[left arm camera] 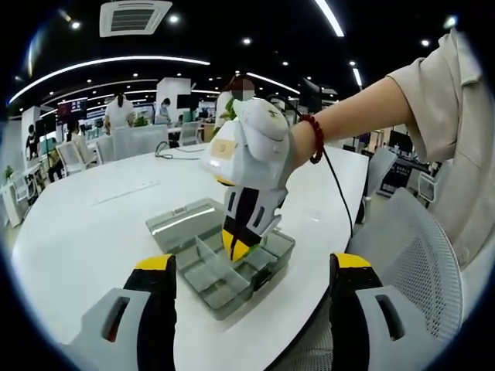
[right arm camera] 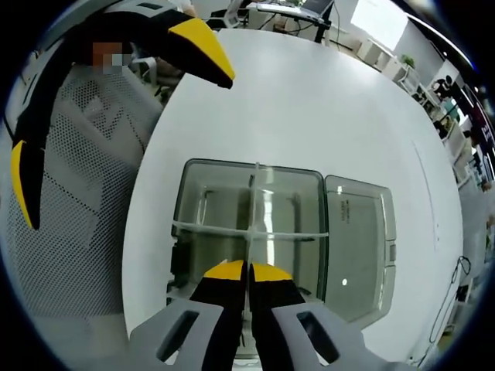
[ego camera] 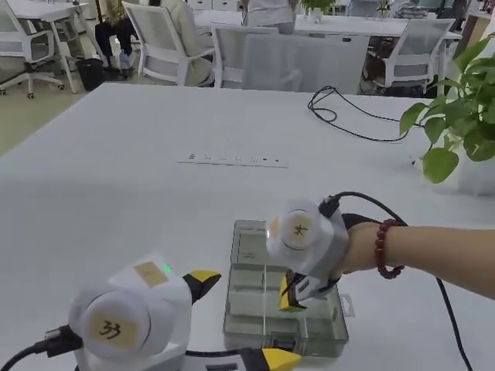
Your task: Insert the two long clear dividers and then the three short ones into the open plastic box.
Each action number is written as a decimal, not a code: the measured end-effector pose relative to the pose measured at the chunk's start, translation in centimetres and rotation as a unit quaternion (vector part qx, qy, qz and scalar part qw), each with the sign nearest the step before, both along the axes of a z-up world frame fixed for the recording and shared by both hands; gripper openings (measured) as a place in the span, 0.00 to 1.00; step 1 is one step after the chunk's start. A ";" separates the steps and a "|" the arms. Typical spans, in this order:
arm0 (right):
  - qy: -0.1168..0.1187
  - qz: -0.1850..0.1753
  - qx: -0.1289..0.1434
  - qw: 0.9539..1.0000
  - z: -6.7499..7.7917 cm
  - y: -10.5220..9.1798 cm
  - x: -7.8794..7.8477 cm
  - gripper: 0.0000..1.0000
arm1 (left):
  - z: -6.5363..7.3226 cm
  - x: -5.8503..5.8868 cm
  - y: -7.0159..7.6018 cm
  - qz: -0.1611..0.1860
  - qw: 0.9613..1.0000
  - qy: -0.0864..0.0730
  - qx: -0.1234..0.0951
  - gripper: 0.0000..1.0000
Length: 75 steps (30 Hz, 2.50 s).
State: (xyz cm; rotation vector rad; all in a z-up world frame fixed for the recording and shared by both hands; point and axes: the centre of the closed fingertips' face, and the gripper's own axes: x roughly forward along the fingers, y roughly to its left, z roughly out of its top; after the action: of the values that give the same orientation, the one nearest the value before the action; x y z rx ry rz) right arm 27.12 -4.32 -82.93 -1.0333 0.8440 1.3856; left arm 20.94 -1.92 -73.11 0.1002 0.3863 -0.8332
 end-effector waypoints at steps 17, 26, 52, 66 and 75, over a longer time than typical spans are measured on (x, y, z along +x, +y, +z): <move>-0.009 -0.017 -0.014 1.000 -0.6 -0.2 -0.3 0.13 | 0.1 0.0 1.0 0.016 1.000 0.000 0.001 0.87; 0.003 -0.060 0.042 0.997 1.5 0.4 -0.1 0.25 | 0.2 -0.1 1.3 0.022 1.000 0.001 -0.001 0.89; 0.003 -0.111 0.119 0.987 6.1 -6.0 -2.6 0.48 | 0.0 0.0 1.5 0.028 0.999 0.006 0.017 0.90; -0.001 -0.165 0.127 0.978 5.8 -12.0 -3.0 0.54 | 0.2 -0.9 1.0 0.027 0.999 0.002 0.030 0.89; 0.001 -0.190 0.124 0.974 4.6 -16.1 -2.7 0.55 | -0.1 -1.1 1.1 0.038 0.999 0.009 0.036 0.85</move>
State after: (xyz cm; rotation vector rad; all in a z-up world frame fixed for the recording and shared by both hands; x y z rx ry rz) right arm 24.44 -20.44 -78.37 -0.6394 0.7976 1.1293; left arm 19.89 -0.83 -73.18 0.1445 0.4343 -0.7457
